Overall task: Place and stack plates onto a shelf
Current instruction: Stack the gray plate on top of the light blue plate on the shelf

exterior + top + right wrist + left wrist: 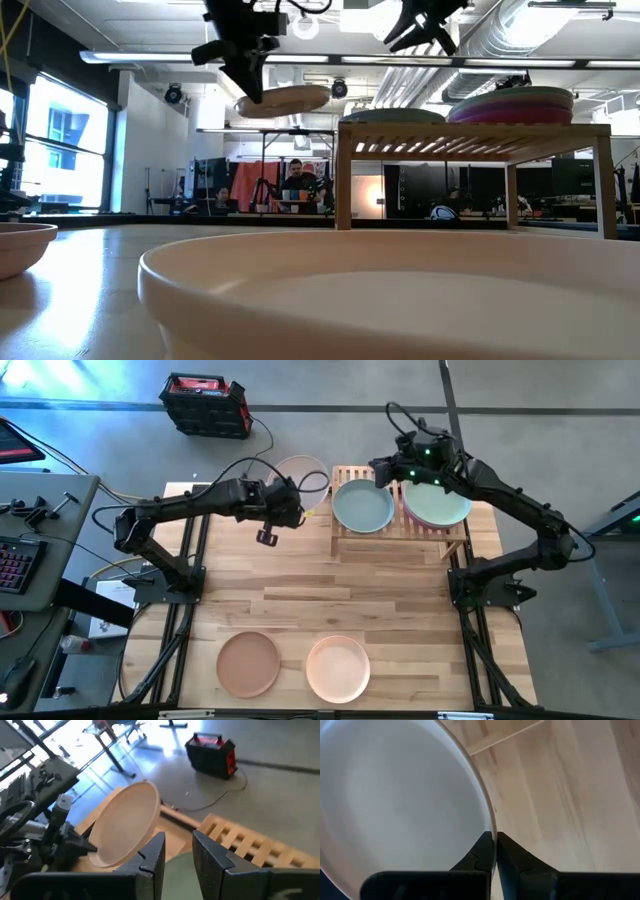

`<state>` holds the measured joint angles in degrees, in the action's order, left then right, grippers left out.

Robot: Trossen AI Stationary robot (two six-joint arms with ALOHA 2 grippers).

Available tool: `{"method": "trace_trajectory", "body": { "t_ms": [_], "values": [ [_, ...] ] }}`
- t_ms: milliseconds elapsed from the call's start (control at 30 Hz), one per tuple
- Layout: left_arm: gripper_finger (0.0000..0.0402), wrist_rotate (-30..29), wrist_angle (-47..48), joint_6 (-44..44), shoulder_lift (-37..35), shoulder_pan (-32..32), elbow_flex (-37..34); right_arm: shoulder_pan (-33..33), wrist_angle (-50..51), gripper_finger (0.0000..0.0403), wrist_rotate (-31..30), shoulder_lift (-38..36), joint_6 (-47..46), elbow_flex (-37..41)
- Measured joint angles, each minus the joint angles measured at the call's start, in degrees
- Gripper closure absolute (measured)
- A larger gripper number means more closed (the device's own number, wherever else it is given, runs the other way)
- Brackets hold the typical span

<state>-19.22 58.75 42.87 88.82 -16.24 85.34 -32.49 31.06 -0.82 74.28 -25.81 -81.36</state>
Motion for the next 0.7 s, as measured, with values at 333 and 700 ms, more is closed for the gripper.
{"method": "trace_trajectory", "body": {
  "t_ms": [333, 700],
  "values": [
    [0.0401, -1.2, 3.3, 5.8, 0.0, 7.8, 0.0, 8.5, 6.1, 0.0338, -2.1, 0.0, -12.1, 0.0],
    [0.0401, -1.2, 6.1, 5.4, 0.0, 17.7, 0.0, 17.9, 7.0, 0.0339, -3.5, 0.6, -22.8, 0.0]
  ]
}}
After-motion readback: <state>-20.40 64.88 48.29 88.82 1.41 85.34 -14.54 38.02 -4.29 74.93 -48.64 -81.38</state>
